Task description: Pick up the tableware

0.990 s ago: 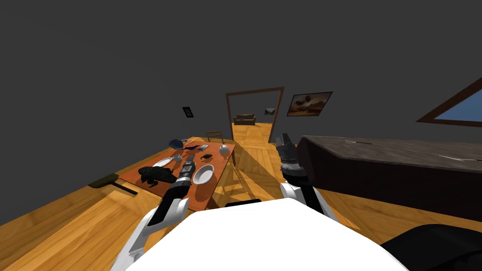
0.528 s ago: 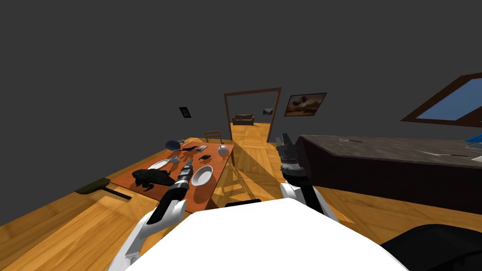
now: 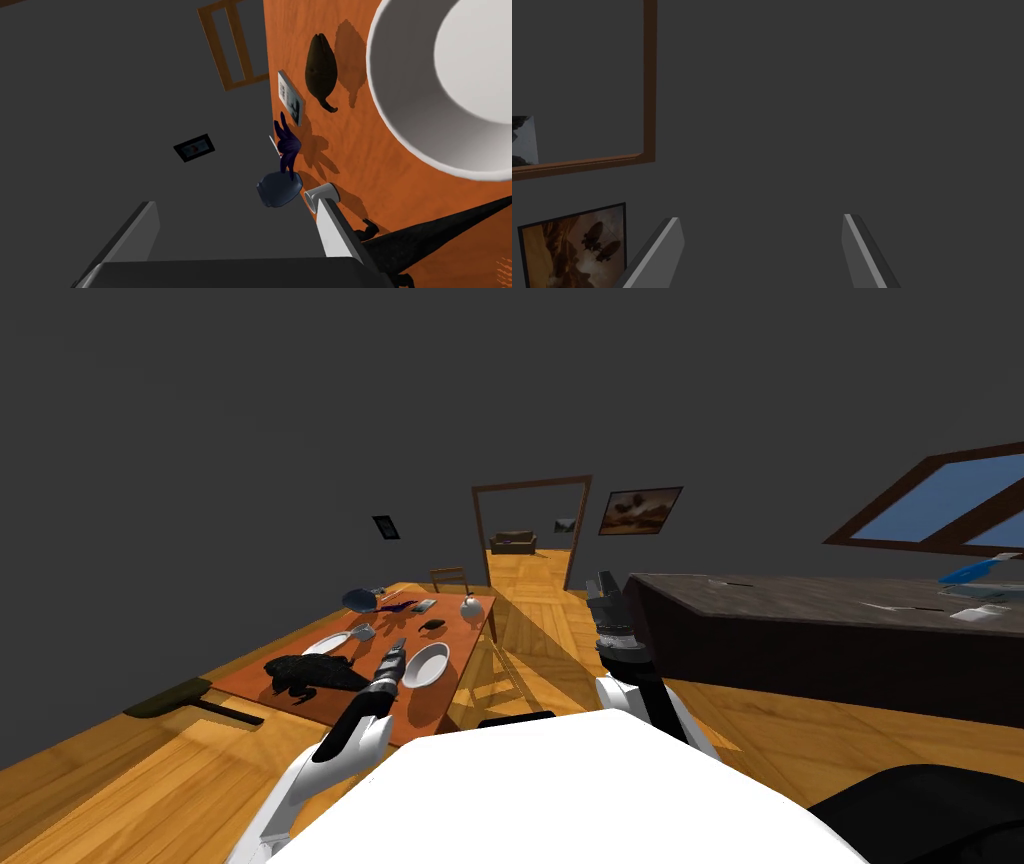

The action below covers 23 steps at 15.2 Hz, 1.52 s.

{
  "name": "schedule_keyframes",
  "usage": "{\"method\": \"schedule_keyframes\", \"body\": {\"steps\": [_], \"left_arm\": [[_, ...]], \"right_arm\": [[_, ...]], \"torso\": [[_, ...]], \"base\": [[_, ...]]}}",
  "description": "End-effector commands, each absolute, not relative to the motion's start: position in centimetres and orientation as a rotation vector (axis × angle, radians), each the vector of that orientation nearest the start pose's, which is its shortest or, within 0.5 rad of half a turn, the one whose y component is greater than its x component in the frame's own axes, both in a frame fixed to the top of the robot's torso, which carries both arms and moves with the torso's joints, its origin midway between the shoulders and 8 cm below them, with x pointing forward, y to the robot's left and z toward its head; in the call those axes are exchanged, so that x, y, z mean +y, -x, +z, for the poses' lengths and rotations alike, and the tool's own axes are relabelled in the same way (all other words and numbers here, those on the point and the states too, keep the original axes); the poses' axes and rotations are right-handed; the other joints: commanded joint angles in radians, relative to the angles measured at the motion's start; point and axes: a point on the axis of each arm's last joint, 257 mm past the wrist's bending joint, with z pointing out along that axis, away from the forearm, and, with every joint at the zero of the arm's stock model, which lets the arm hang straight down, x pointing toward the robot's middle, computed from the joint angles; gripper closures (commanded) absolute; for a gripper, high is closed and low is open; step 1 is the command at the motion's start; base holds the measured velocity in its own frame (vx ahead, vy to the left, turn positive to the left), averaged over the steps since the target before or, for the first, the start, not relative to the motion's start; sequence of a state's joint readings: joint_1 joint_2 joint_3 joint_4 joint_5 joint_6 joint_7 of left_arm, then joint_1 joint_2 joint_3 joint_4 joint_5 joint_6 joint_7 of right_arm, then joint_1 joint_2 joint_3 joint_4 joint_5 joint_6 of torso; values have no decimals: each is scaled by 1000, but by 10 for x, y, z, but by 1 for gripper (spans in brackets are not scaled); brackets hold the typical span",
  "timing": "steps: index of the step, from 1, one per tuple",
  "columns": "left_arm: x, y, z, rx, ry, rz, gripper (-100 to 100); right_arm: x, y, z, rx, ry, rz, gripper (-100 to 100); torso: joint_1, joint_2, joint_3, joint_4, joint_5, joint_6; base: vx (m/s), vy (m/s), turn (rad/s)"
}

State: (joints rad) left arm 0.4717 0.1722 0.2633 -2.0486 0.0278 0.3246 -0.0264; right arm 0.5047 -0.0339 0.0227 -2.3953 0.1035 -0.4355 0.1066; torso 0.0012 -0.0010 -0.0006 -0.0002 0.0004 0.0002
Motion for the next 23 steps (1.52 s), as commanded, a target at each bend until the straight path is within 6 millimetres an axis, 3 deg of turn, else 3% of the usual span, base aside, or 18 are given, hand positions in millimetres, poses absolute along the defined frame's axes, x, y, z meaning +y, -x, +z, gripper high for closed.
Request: {"method": "schedule_keyframes", "body": {"steps": [1,11,14,16,19,23], "left_arm": [[459,-370,-254,1260,1411,-589,-100],[483,-335,-311,1304,1627,-475,-100],[492,-311,-341,1312,1756,-423,-100],[492,-310,-343,1316,1764,-417,-100],[497,-287,-368,1312,1884,-379,-100],[496,-272,-383,1314,1959,-352,-100]], "right_arm": [[-254,-333,60,683,-495,1164,0],[-254,-333,60,684,-495,1164,0],[-254,-333,60,684,-495,1164,0],[-254,-333,60,684,-495,1164,0],[-254,-333,60,684,-495,1164,0],[-254,-333,60,684,-495,1164,0]], "torso": [[0,0,0,0,0,0],[0,-1,-1,0,0,0],[-1,-1,-1,0,0,0],[0,-2,-1,0,0,0],[0,-2,-1,0,0,0],[0,-2,-1,0,0,0]], "base": [[15,12,-77],[19,9,-51],[35,6,-70],[34,7,-45],[39,11,-60],[40,12,-45]]}}
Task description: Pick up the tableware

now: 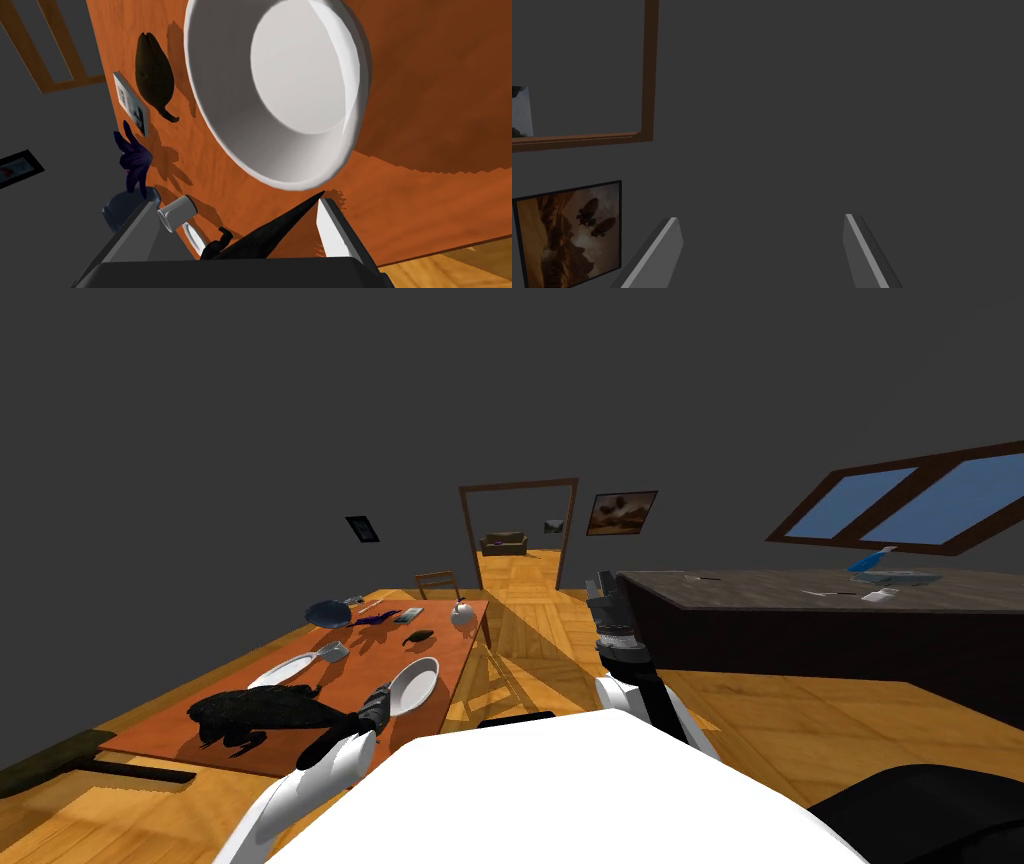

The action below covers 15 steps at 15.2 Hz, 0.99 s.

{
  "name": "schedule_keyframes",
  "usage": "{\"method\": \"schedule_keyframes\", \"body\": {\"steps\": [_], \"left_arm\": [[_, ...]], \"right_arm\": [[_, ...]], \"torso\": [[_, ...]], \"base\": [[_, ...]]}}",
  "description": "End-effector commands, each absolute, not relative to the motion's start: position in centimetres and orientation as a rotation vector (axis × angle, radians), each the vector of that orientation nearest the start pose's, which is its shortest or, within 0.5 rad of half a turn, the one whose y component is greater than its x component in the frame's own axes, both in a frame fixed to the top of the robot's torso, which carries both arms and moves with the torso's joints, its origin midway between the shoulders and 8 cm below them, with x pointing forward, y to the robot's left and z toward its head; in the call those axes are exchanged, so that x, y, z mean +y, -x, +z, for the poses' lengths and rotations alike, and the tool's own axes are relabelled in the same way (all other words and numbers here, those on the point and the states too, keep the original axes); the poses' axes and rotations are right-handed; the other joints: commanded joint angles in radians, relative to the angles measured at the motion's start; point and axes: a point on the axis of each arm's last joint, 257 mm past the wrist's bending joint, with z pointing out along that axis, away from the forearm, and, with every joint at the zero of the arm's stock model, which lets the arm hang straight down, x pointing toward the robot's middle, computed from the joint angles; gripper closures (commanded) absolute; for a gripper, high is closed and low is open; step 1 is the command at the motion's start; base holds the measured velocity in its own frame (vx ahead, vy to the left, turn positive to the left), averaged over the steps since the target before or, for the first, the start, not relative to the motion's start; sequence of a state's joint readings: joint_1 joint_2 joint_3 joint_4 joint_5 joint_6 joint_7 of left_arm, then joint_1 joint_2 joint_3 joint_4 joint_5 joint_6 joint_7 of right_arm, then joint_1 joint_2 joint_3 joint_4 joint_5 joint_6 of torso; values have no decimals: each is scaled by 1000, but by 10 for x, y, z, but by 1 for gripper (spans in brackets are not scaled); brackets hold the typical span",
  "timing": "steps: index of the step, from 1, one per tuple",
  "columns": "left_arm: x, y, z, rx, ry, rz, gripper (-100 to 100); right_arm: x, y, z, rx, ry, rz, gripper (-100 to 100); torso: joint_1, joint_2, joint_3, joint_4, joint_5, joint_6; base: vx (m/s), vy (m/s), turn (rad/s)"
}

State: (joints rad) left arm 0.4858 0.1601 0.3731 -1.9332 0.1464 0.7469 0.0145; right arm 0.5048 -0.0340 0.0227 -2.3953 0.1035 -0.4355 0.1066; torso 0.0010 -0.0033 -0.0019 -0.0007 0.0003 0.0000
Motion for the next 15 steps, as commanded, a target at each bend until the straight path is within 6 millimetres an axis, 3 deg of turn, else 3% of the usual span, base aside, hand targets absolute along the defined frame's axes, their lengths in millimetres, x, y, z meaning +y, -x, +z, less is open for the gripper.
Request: {"method": "schedule_keyframes", "body": {"steps": [1,10,15], "left_arm": [[496,-261,-395,1309,2018,-337,-100],[483,-213,-437,1267,2275,-289,-100],[465,-188,-458,1222,2432,-281,-100]], "right_arm": [[-254,-333,60,684,-495,1164,0],[-254,-333,60,684,-495,1164,0],[-254,-333,60,684,-495,1164,0]], "torso": [[0,0,0,0,0,0],[0,-3,-2,-1,0,0],[0,-3,-2,-1,0,0]], "base": [[51,15,-66],[69,11,-55],[71,17,-46]]}}
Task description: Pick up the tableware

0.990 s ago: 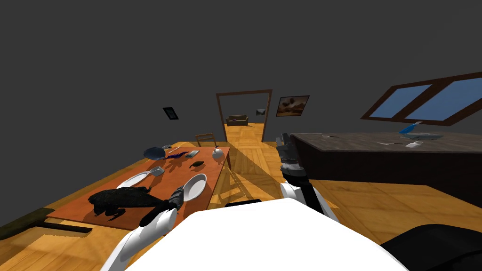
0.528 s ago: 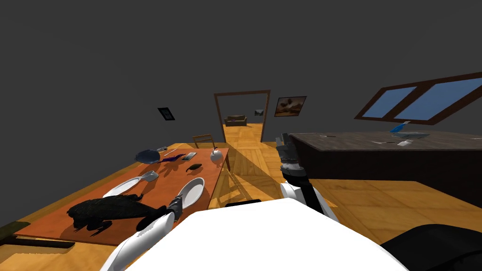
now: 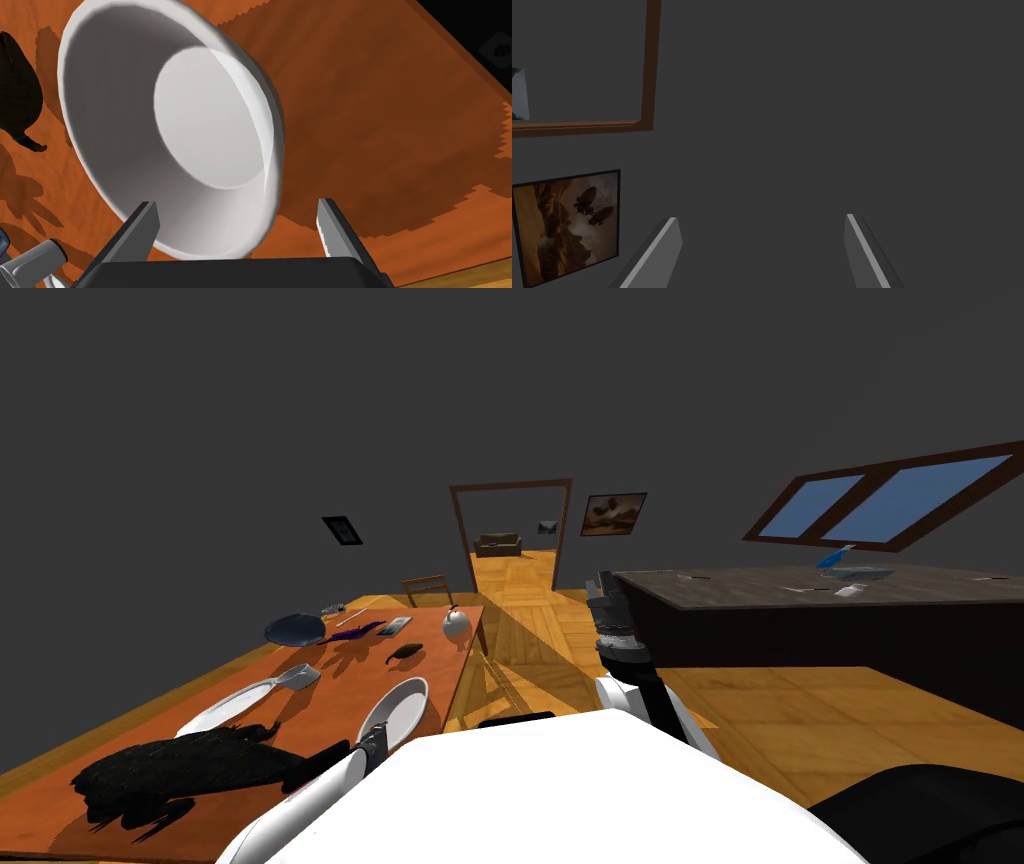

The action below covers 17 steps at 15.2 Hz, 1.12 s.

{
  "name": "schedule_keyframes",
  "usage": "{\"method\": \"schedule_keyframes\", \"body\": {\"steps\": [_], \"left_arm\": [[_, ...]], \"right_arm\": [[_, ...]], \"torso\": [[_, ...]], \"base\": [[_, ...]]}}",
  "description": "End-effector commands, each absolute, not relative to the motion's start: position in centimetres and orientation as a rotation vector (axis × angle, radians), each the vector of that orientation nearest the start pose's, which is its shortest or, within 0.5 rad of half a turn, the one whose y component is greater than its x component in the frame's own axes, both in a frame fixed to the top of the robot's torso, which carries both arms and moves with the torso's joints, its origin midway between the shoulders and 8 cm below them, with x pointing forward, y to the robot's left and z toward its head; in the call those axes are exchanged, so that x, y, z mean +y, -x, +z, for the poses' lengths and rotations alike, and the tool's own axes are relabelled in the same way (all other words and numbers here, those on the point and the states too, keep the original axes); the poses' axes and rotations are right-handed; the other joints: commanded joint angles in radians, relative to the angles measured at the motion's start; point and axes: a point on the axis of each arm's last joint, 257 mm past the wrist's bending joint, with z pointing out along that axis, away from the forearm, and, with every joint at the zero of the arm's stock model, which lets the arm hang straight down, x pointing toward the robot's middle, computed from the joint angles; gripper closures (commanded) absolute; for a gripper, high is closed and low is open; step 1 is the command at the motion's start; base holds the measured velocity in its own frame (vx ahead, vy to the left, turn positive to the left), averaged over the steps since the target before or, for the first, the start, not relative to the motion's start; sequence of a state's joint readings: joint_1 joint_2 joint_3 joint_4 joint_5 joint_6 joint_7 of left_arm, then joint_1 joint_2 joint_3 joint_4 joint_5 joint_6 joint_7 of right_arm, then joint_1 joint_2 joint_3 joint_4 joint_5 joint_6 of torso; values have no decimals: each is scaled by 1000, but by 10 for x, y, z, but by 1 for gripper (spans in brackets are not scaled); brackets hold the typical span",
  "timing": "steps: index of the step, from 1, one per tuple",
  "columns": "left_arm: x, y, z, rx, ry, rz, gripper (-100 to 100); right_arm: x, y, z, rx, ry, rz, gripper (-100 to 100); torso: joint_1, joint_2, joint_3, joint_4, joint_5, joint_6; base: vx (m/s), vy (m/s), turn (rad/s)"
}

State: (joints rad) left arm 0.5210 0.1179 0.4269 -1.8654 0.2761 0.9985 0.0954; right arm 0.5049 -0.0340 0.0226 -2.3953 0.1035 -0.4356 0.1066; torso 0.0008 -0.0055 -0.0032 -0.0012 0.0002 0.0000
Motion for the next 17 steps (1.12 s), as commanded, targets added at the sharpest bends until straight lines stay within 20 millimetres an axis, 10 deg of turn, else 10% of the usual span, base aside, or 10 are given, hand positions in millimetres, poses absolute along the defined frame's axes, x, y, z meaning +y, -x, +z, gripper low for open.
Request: {"method": "schedule_keyframes", "body": {"steps": [1,12,13,17], "left_arm": [[460,-183,-463,1210,2465,-284,-100],[441,-182,-491,1181,2535,-309,-100],[441,-183,-491,1180,2533,-310,100],[441,-182,-491,1182,2534,-309,100]], "right_arm": [[-254,-333,60,684,-495,1164,0],[-254,-333,60,683,-495,1164,0],[-254,-333,60,683,-495,1164,0],[-254,-333,60,683,-495,1164,0]], "torso": [[0,0,0,0,0,0],[0,5,3,1,0,0],[0,5,3,1,0,0],[-1,5,3,1,0,0]], "base": [[64,15,-38],[24,18,-8],[0,0,0],[0,0,0]]}}
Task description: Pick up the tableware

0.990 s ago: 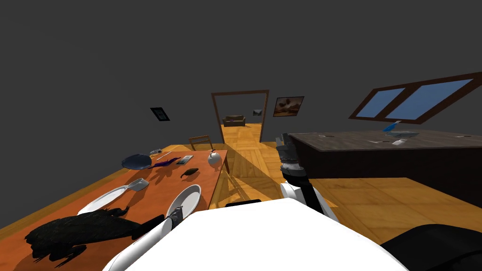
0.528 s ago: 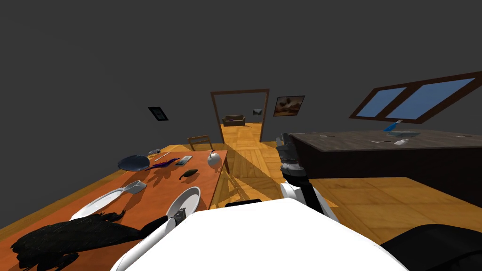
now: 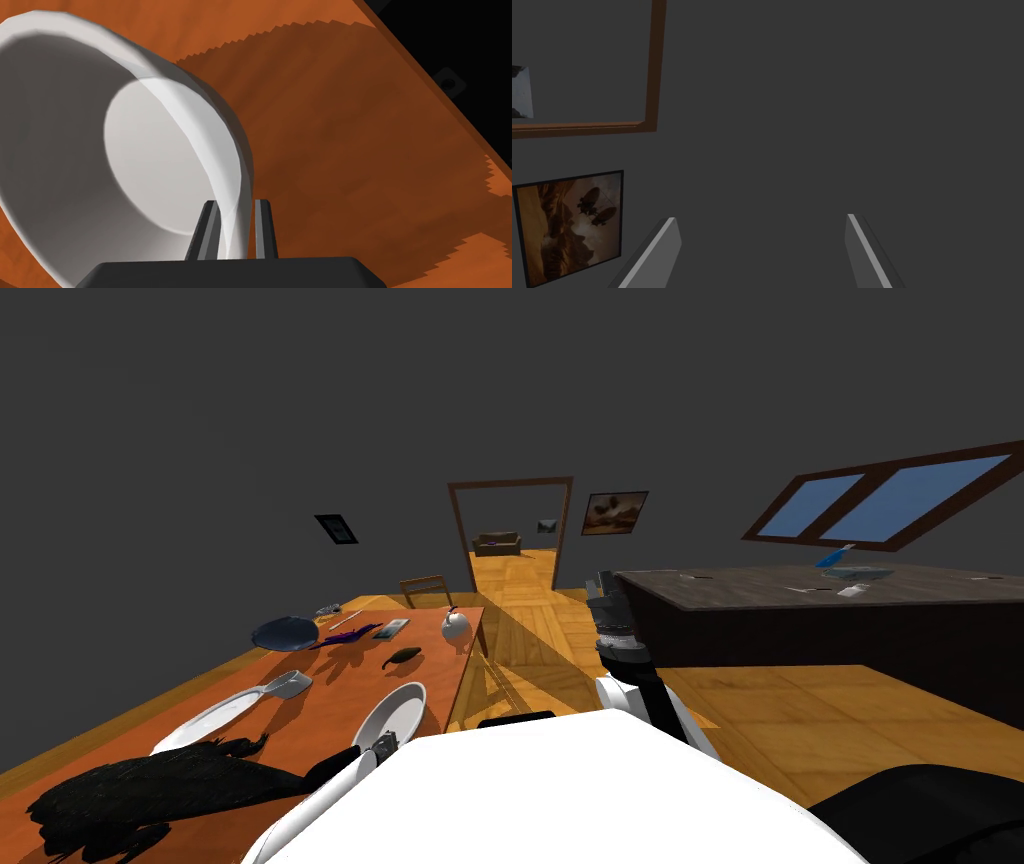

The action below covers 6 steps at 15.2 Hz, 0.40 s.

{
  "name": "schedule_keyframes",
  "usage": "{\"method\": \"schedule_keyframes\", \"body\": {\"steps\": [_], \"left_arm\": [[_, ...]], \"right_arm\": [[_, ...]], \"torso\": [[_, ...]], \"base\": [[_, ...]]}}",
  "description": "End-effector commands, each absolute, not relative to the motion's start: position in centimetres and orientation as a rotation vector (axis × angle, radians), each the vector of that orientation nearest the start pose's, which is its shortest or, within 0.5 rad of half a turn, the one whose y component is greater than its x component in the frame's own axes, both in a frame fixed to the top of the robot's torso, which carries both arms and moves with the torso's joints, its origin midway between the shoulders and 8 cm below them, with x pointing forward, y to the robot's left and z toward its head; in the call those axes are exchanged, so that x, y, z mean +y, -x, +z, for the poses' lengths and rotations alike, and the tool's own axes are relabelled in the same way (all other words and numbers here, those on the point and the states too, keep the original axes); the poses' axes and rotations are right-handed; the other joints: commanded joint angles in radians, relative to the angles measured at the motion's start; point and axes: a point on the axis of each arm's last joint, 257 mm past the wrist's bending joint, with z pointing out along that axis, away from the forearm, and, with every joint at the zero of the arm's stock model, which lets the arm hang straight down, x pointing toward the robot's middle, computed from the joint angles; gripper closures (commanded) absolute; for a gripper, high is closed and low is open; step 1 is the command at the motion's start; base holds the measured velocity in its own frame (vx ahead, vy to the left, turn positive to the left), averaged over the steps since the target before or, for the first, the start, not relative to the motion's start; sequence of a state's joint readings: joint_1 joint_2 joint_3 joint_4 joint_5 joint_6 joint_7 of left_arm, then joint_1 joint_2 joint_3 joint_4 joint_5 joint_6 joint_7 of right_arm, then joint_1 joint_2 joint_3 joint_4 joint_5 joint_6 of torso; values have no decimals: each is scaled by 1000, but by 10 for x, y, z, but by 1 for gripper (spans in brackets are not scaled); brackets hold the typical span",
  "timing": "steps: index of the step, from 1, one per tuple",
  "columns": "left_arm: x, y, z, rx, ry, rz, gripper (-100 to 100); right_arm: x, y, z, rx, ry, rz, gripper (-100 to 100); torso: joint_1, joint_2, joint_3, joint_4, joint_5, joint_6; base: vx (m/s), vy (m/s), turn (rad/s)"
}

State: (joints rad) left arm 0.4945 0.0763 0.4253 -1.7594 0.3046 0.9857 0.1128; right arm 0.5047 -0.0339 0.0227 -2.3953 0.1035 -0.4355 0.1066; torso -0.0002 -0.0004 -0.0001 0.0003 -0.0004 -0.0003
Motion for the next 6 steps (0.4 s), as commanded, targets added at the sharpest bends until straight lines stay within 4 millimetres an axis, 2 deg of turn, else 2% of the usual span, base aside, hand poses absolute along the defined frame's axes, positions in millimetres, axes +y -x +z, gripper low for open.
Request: {"method": "schedule_keyframes", "body": {"steps": [1,5,6], "left_arm": [[443,-179,-484,1179,2536,-306,100],[445,-174,-473,1178,2540,-300,100],[444,-177,-477,1178,2538,-302,100]], "right_arm": [[-254,-333,60,683,-495,1164,0],[-254,-333,60,683,-495,1164,0],[-254,-333,60,683,-495,1164,0]], "torso": [[0,0,0,0,0,0],[-3,0,0,0,-1,0],[-3,1,1,0,-2,0]], "base": [[1,-12,-17],[4,-22,-12],[1,-12,0]]}}
